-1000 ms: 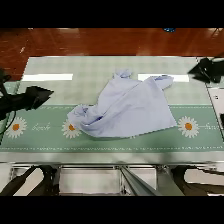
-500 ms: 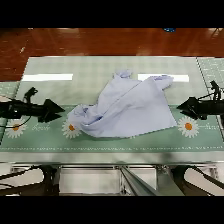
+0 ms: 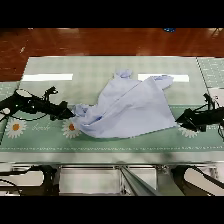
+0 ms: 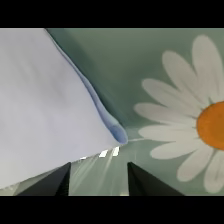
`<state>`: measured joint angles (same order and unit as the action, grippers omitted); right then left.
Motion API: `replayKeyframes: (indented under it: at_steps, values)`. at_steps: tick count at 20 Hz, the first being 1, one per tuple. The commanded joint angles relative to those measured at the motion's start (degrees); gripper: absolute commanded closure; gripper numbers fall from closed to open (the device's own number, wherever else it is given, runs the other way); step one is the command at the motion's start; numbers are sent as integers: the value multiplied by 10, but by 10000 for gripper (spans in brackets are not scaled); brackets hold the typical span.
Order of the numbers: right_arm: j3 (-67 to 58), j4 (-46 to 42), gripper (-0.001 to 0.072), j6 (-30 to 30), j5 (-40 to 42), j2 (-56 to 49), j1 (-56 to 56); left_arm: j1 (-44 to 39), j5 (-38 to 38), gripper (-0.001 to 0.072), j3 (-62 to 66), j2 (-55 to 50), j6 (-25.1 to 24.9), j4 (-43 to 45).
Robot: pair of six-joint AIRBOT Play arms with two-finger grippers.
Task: Fold the shirts.
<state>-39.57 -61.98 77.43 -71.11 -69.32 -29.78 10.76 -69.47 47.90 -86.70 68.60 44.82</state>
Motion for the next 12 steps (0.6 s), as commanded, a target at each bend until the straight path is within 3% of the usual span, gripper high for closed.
replayKeyframes:
  at_steps: [1, 7, 10, 12]
  values:
    - [29, 10, 303, 11, 12, -30, 12, -7, -7, 688, 18, -1, -6, 0]
    - [-19, 172, 315, -18, 143, -110, 114, -7, 0, 688, 18, -1, -6, 0]
    - [-92, 201, 683, -38, 142, -148, 184, -6, 5, 688, 26, -1, -6, -13]
    - [-160, 200, 693, -46, 119, -145, 218, 0, 4, 688, 59, 10, -6, -38]
